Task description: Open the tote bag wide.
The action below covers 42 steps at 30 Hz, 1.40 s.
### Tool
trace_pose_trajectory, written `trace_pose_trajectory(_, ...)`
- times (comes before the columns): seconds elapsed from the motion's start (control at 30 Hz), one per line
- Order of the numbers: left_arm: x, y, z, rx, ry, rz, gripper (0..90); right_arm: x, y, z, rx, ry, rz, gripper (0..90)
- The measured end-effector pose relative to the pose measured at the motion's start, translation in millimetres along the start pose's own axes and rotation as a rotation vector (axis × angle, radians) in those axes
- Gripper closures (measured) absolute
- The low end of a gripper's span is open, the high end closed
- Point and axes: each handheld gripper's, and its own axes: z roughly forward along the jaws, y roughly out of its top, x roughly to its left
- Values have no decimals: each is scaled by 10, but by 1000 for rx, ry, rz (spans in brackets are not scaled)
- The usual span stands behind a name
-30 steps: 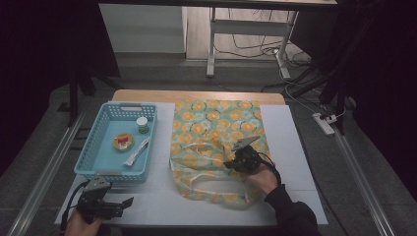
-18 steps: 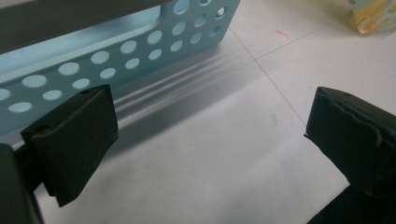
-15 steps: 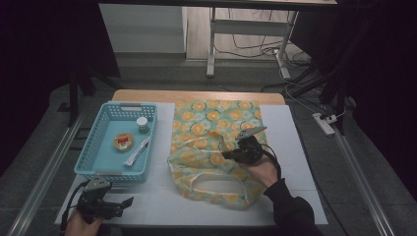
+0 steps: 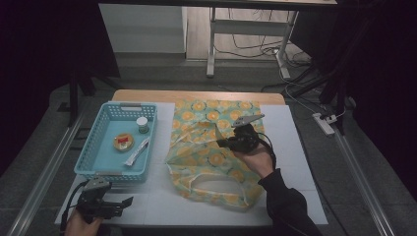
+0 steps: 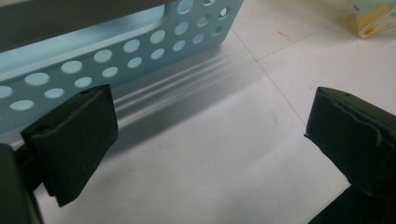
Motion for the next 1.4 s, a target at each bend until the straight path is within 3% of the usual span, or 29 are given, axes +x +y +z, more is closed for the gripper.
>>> trace_pose_trajectory(0.67,12,-1,-3,-5,2,-14,23,-58,352,36,-73,5,-2,896)
trace_pose_trajectory(0.9,13,-5,-9,-10,-3,-14,22,-20,487,66,-98,10,-28,896)
trace_pose_trajectory(1.4,11,-4,-10,-10,-5,-10,21,37,562,53,-154,10,-54,896)
